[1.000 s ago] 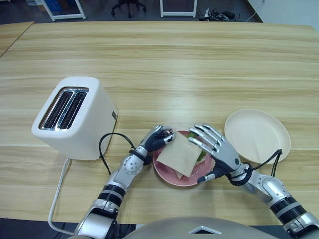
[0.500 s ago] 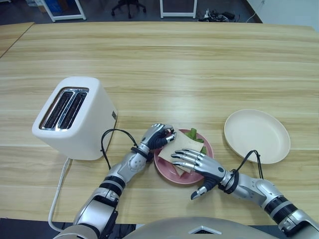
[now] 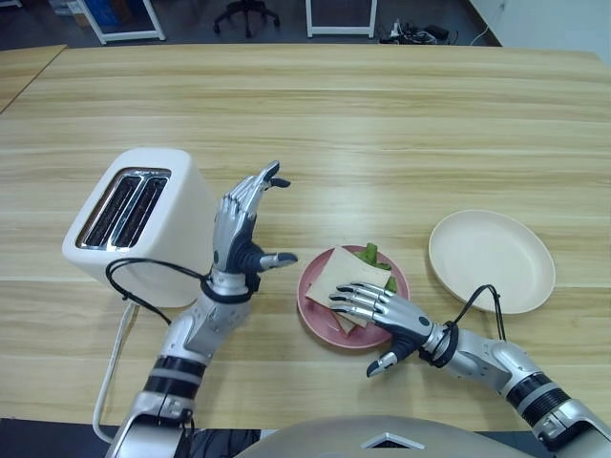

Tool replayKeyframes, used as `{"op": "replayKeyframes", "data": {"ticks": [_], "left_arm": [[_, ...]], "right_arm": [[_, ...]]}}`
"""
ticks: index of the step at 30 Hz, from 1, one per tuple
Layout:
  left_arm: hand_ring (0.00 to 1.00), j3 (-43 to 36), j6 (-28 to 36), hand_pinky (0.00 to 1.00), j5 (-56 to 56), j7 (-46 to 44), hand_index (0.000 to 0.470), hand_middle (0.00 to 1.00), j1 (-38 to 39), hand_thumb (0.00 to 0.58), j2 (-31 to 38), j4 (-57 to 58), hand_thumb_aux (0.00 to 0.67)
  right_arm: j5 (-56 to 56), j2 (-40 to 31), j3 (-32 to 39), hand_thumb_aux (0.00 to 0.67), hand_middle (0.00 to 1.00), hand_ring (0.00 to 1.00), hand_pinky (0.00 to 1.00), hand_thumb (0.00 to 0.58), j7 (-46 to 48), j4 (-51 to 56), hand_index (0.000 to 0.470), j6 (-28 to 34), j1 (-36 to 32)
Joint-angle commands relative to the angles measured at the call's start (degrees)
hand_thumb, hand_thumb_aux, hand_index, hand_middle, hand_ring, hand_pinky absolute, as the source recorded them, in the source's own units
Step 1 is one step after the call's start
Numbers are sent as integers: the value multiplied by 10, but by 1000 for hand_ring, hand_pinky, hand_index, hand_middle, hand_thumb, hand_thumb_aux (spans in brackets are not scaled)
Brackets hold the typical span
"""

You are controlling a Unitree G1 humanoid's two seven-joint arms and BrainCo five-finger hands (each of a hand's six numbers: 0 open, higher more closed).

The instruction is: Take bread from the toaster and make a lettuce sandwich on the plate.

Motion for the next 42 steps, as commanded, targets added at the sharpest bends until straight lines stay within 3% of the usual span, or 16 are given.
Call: {"op": "replayKeyframes", "data": {"ticks": [1, 2, 6, 10, 12, 19, 24, 30, 34, 39, 42], "left_arm": [[459, -108, -93, 459, -211, -152, 275, 459, 84, 480, 56, -35, 391], [980, -128, -121, 980, -207, -188, 470, 980, 98, 580, 80, -27, 670], [1000, -146, -140, 1000, -200, -298, 470, 1000, 154, 580, 148, -7, 670], [1000, -159, -98, 1000, -183, -404, 470, 1000, 210, 580, 214, -2, 670], [1000, -159, -66, 1000, -185, -444, 470, 1000, 231, 580, 232, -9, 670], [1000, -147, 54, 1000, -132, -463, 470, 1000, 206, 580, 138, 4, 670], [1000, -127, 131, 1000, -46, -386, 470, 1000, 124, 580, 45, 83, 670], [1000, -122, 144, 1000, 1, -276, 470, 1000, -33, 580, -38, 310, 670], [1000, -119, 153, 1000, 29, -176, 470, 1000, -127, 580, -64, 431, 670], [1000, -121, 123, 1000, 37, -119, 470, 1000, -159, 580, -73, 503, 670], [1000, -123, 58, 1000, 33, -98, 470, 1000, -155, 580, -71, 508, 670]], "right_arm": [[40, 74, -58, 570, 310, 310, 310, 567, -94, -50, 400, -43, -7], [71, 83, -80, 670, 1000, 1000, 1000, 580, -103, -69, 470, -51, -4], [190, 30, -129, 670, 1000, 1000, 1000, 580, -38, -99, 470, -67, 41], [195, -120, -63, 670, 1000, 1000, 1000, 580, 144, -50, 470, -90, 136], [183, -144, -49, 670, 1000, 1000, 1000, 580, 195, -49, 470, -79, 170], [100, -64, -71, 670, 1000, 1000, 1000, 580, 188, -24, 470, -14, 127], [32, 2, -78, 670, 1000, 1000, 1000, 580, 119, 12, 470, 41, 72], [11, 71, -83, 670, 1000, 1000, 1000, 580, 35, 115, 470, 112, -14], [44, 131, -88, 670, 1000, 1000, 1000, 580, -9, 220, 470, 128, -80], [83, 172, -93, 670, 1000, 1000, 1000, 580, -26, 348, 470, 110, -137], [87, 172, -88, 670, 1000, 1000, 1000, 580, -41, 375, 470, 87, -147]]}}
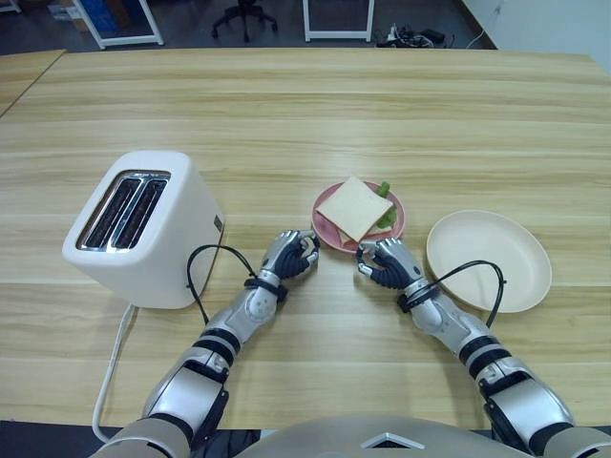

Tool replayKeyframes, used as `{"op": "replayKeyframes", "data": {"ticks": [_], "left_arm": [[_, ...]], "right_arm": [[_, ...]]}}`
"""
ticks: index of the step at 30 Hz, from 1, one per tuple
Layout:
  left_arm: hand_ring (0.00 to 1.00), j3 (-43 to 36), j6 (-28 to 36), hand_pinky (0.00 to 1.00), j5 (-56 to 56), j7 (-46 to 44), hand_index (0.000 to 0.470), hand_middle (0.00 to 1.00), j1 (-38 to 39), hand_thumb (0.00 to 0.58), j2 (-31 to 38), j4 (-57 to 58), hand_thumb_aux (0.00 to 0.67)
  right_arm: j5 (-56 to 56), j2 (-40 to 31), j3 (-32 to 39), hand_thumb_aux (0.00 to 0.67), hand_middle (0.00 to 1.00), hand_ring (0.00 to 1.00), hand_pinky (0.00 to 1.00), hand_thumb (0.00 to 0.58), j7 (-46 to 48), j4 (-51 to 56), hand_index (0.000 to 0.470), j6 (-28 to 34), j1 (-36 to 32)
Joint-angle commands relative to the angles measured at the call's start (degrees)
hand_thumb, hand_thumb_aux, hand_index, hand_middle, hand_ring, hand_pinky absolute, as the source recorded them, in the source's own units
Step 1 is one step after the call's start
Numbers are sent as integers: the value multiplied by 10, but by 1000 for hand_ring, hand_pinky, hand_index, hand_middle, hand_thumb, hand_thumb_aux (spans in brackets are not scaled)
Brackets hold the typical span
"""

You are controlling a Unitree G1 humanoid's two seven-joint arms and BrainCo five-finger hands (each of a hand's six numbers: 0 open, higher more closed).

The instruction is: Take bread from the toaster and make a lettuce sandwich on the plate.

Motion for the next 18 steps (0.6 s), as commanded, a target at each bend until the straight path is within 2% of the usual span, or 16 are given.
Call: {"op": "replayKeyframes", "data": {"ticks": [1, 3, 4, 5, 6, 8, 11, 14, 18], "left_arm": [[1000, -7, -79, 1000, 1, 8, 470, 1000, 50, 580, -2, 30, 670], [984, 16, -179, 984, -51, 1, 470, 984, 75, 580, -15, -5, 670], [639, 26, -224, 639, -81, -5, 391, 639, 88, 564, -24, -26, 557], [0, 34, -256, 0, -109, -10, 90, 0, 101, 201, -34, -48, 129], [0, 44, -283, 0, -128, -7, 0, 0, 113, 0, -45, -72, 0], [0, 66, -311, 0, -153, 1, 0, 0, 136, 0, -65, -114, 0], [0, 109, -324, 0, -125, 25, 0, 0, 159, 0, -89, -152, 0], [0, 138, -321, 0, -97, 33, 0, 0, 171, 0, -104, -170, 0], [0, 154, -309, 0, -86, 25, 0, 0, 182, 0, -112, -174, 0]], "right_arm": [[3, 2, 12, 670, 1000, 1000, 1000, 580, -21, 50, 470, -28, 18], [15, 0, 1, 670, 1000, 1000, 1000, 580, -55, 29, 470, -81, 27], [23, 0, -8, 512, 1000, 1000, 1000, 548, -74, 10, 359, -106, 35], [25, -3, -17, 0, 180, 180, 180, 0, -94, -15, 0, -127, 46], [20, -7, -26, 0, 0, 0, 0, 0, -117, -49, 0, -142, 61], [12, -9, -50, 0, 0, 0, 0, 0, -157, -116, 0, -162, 92], [12, 5, -87, 0, 0, 0, 0, 0, -209, -173, 0, -175, 134], [22, 16, -109, 0, 0, 0, 0, 0, -227, -165, 0, -170, 144], [56, 24, -119, 0, 0, 0, 0, 0, -204, -147, 0, -177, 157]]}}
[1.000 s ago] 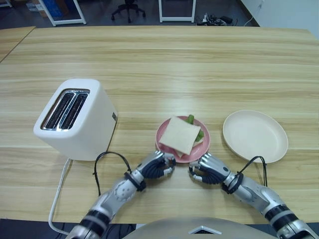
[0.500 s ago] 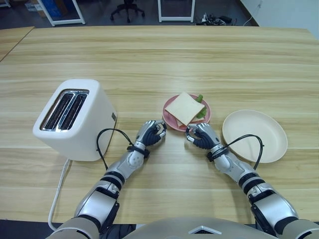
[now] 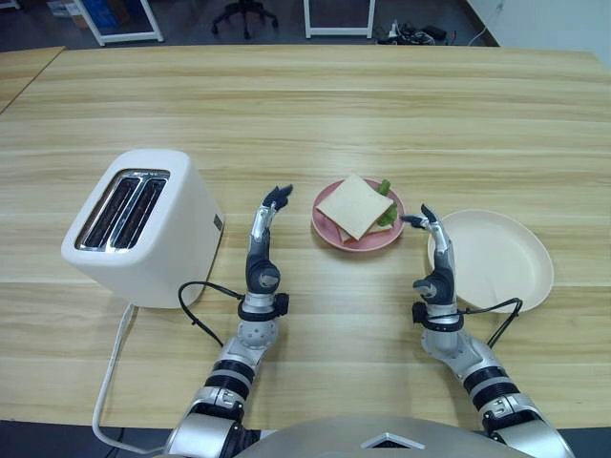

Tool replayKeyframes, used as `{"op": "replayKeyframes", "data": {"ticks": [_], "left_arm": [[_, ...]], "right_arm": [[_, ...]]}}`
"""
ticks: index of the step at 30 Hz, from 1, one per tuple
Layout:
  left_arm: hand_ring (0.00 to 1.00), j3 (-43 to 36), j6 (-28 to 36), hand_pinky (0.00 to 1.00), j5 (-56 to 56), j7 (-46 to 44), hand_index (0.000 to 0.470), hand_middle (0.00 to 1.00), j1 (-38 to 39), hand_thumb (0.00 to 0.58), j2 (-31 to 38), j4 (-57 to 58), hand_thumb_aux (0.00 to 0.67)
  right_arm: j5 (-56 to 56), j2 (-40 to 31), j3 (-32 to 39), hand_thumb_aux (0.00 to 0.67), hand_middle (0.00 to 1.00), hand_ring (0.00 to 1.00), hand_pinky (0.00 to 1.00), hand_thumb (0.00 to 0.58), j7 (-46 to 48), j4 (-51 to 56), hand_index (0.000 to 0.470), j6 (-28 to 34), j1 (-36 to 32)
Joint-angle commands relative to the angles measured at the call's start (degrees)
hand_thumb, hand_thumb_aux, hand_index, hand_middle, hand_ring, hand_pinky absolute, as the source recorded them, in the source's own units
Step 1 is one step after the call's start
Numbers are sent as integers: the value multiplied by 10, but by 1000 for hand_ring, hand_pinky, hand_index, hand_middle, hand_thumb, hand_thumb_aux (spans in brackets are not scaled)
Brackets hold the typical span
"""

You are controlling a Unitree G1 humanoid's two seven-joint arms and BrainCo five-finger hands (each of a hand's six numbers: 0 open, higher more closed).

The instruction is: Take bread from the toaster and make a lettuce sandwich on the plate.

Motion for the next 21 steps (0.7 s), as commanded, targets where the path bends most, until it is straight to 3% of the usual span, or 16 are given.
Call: {"op": "replayKeyframes", "data": {"ticks": [1, 15, 21], "left_arm": [[0, 8, 18, 0, 7, -11, 0, 0, 46, 0, -15, 13, 0], [0, -9, 71, 0, -95, -134, 0, 0, 137, 0, -17, -95, 0], [0, 22, 99, 0, -56, -125, 0, 0, 149, 0, -37, -121, 0]], "right_arm": [[32, 7, -8, 0, 0, 0, 0, 0, 26, 14, 0, -6, 22], [65, 9, -21, 0, 0, 0, 0, 0, 127, -63, 0, -19, 100], [62, 10, -31, 0, 0, 0, 0, 0, 142, -69, 0, -27, 112]]}}
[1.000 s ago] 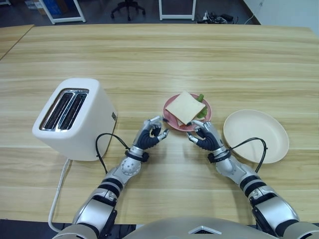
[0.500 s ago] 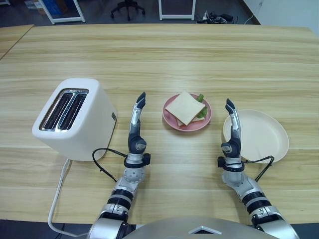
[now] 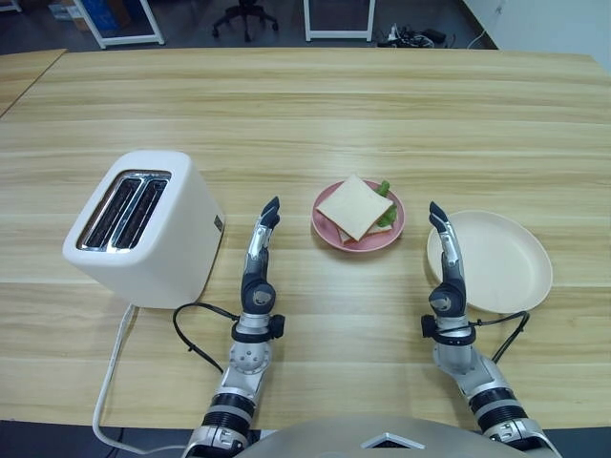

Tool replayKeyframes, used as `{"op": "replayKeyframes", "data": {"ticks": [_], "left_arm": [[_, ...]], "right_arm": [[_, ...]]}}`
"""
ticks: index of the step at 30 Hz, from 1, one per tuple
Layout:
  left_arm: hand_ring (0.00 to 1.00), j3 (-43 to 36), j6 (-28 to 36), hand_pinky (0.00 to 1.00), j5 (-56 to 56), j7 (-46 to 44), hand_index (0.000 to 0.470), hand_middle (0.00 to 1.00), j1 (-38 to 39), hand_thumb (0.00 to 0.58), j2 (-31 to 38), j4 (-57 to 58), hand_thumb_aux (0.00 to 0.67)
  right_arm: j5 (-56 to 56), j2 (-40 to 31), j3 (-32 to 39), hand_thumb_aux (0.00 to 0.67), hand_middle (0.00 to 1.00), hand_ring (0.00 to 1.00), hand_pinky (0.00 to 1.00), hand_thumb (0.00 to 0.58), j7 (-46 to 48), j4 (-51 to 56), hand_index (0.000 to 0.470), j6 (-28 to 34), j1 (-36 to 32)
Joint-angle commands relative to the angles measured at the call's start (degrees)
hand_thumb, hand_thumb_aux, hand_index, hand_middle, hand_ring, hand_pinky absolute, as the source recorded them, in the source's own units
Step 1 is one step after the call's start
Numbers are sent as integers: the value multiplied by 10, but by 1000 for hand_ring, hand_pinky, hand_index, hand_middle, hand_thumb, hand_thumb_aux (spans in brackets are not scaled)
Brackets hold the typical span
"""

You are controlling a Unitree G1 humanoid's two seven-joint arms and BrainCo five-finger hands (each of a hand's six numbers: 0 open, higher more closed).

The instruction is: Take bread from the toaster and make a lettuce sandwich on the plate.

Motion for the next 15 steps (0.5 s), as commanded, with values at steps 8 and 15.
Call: {"op": "replayKeyframes", "data": {"ticks": [8, 15], "left_arm": [[0, 37, 56, 0, 90, 49, 0, 0, 31, 0, -41, -9, 0], [0, 25, 85, 0, 124, 52, 0, 0, 40, 0, -43, -19, 0]], "right_arm": [[0, 14, -13, 0, 0, 0, 0, 0, 18, 12, 0, -12, 32], [-15, 18, -23, 0, 0, 0, 0, 0, 14, 14, 0, -18, 31]]}}
